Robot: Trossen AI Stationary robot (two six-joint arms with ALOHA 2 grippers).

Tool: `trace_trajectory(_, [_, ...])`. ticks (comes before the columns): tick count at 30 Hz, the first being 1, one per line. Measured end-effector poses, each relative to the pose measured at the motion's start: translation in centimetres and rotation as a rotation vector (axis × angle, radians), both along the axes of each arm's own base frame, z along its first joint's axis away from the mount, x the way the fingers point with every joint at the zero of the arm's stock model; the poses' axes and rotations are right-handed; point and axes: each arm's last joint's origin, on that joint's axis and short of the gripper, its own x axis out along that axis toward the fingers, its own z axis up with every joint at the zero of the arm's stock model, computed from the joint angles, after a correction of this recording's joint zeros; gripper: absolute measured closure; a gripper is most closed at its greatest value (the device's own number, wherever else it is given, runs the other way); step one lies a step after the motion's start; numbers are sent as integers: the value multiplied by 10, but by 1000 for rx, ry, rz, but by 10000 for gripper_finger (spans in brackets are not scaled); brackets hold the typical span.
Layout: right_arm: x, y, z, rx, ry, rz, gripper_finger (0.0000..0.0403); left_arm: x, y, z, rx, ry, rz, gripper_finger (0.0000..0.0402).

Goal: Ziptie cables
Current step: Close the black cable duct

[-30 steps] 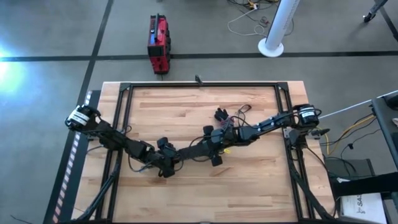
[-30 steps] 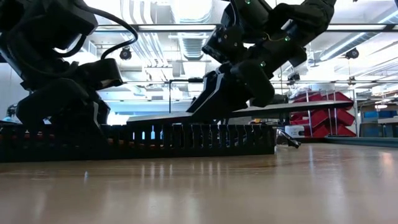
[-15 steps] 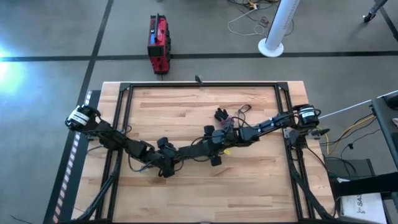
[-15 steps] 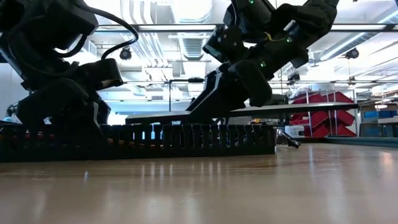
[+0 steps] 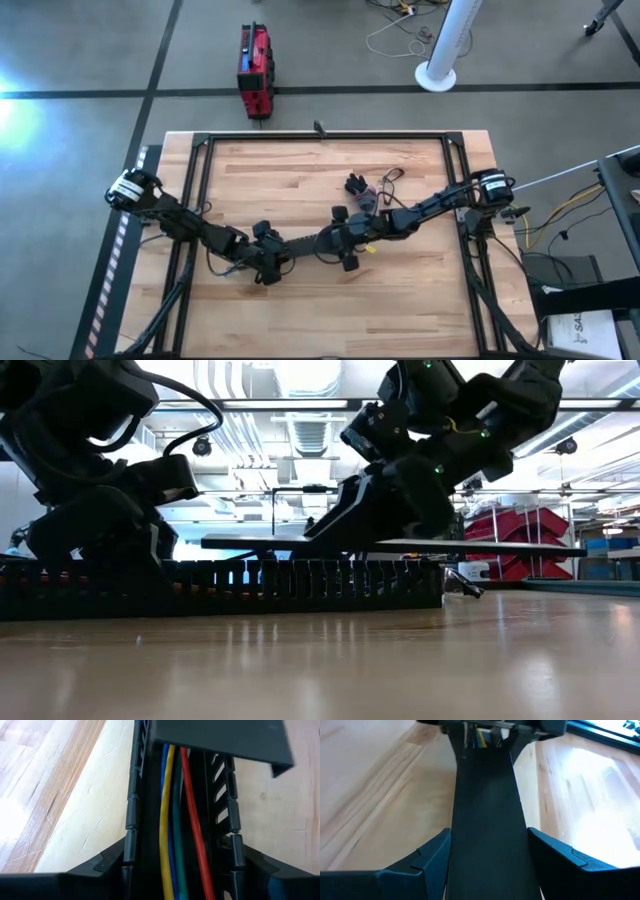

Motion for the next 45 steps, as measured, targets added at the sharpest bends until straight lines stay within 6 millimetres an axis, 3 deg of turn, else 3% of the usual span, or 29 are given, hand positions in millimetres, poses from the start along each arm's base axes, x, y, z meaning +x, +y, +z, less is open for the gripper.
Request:
trace_trajectory(24, [2,-7,-11,-36,0,7,184,1,-1,1,2,-8,-31,176])
trace_trajectory(31, [2,-7,3,-25,-28,-1,184,1,-1,1,0,-4,-31,175])
trace_trajectory(45, [2,-6,-15,5,22,6,184,2,-1,1,-4,-9,-33,179])
